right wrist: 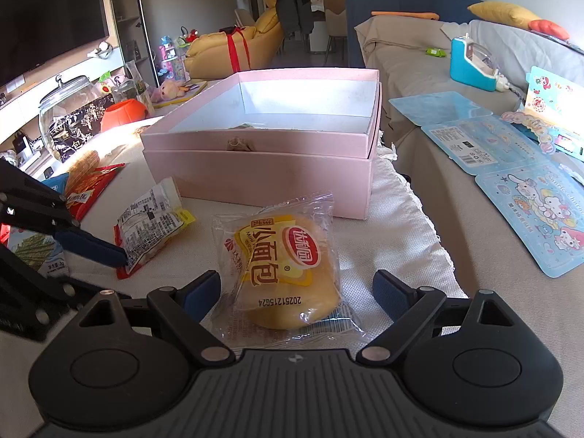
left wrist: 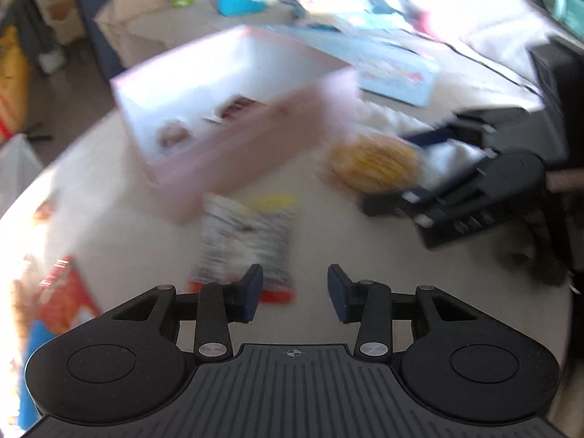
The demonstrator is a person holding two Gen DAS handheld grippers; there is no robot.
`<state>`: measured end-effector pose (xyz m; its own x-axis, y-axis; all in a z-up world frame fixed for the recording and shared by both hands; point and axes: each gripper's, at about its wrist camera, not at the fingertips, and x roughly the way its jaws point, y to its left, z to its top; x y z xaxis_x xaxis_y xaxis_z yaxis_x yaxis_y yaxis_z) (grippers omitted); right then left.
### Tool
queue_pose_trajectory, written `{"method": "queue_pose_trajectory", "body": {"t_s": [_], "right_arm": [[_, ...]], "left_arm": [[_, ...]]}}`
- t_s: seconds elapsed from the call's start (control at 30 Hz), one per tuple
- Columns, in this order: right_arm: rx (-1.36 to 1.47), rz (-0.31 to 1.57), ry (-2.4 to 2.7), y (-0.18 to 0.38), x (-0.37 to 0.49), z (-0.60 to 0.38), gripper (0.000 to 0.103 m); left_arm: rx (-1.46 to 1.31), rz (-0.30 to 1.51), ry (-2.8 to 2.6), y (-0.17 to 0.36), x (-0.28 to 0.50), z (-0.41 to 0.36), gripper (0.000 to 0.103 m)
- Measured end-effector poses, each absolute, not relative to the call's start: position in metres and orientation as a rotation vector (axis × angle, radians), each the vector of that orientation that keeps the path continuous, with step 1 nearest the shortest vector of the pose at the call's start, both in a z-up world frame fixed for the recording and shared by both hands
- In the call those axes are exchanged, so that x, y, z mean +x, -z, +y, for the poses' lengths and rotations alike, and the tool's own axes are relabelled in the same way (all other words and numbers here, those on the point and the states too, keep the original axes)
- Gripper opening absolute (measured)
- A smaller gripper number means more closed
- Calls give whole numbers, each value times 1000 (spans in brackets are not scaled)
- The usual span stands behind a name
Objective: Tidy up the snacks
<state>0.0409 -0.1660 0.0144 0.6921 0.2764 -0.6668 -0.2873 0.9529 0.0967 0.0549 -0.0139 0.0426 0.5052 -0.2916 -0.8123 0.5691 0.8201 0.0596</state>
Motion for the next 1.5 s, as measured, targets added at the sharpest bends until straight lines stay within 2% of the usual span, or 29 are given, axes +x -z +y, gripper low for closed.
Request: {"method": "queue_pose_trajectory", "body": {"t_s": [0.3, 0.5, 0.7, 0.87, 0.93, 1.0, 1.33, 1.43, 1.5], "right_arm": [[-16, 742, -315, -14, 41, -166, 91], [-16, 744, -319, -14, 41, -165, 92], [-8, 743, -323, -14, 41, -166, 92], [2, 744, -327, -13, 42, -168, 92], [2, 744, -327, -14, 42, -168, 92], [-1, 744, -326, -14, 43, -169, 92], [-54, 762, -316, -14, 45, -163, 93], [-63, 779, -312, -16, 47, -164, 93], [-65, 793, -306, -18, 48, -164, 93]], "left_arm": [[307, 882, 475, -38, 75, -15, 45], [402, 826, 523, -44, 57, -26, 46], [485, 888, 551, -26, 57, -40, 45], [401, 929, 595, -25, 70, -33, 44], [367, 941, 613, -25, 73, -30, 47], [336, 945, 629, -25, 73, -27, 56], [275, 907, 561, -20, 73, -33, 59], [244, 899, 586, -18, 74, -33, 72], [225, 896, 613, -16, 73, -33, 85]]}}
